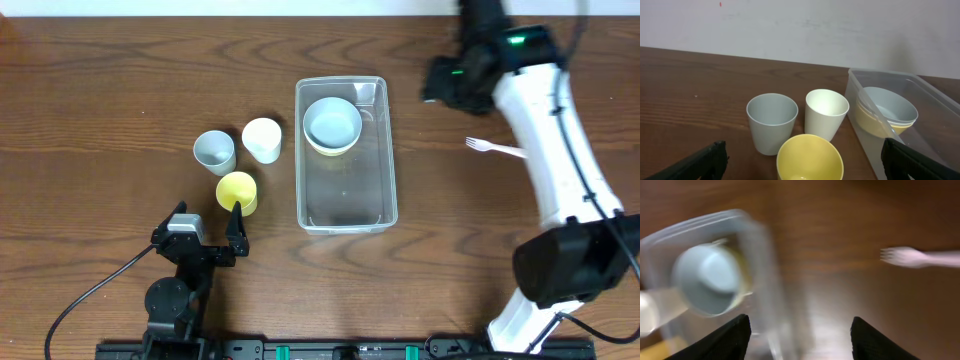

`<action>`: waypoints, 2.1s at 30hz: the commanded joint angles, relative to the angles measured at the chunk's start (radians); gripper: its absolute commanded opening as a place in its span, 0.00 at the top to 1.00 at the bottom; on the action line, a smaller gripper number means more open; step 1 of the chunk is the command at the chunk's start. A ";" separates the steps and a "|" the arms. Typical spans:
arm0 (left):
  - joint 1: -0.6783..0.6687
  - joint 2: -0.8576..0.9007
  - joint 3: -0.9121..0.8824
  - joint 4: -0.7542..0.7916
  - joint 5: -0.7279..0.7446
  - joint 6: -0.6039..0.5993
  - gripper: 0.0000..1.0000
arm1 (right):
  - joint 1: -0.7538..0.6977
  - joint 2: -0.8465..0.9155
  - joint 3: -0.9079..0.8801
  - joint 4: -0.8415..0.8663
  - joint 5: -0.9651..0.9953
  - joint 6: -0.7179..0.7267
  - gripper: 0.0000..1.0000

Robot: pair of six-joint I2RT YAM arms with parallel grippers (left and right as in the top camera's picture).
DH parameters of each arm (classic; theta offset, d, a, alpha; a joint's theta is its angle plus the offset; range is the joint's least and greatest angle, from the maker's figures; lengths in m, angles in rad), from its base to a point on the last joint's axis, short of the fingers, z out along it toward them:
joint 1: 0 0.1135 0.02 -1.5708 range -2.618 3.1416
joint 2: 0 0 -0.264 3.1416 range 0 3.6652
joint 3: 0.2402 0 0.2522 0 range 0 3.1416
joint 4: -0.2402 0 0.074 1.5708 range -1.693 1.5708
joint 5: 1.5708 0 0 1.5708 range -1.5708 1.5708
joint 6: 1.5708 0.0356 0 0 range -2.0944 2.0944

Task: Pack container
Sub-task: 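Move the right gripper to the white fork and grasp its handle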

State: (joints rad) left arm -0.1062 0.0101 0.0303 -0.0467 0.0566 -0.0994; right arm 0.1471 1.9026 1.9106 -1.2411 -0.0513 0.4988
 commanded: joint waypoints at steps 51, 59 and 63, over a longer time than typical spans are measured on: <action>0.005 -0.005 -0.026 -0.019 0.004 0.014 0.02 | -0.253 0.014 -0.790 0.824 0.236 0.826 0.40; 0.005 -0.005 -0.026 -0.019 0.003 0.014 0.02 | -0.254 0.015 -0.804 0.858 0.266 0.813 0.57; 0.005 -0.005 -0.026 -0.019 0.004 0.014 0.02 | -0.253 0.029 -0.804 0.856 0.264 0.799 0.69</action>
State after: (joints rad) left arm -0.1062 0.0105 0.0303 -0.0467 0.0566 -0.0994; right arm -0.1169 1.9141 1.1179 -0.3790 0.1844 1.3090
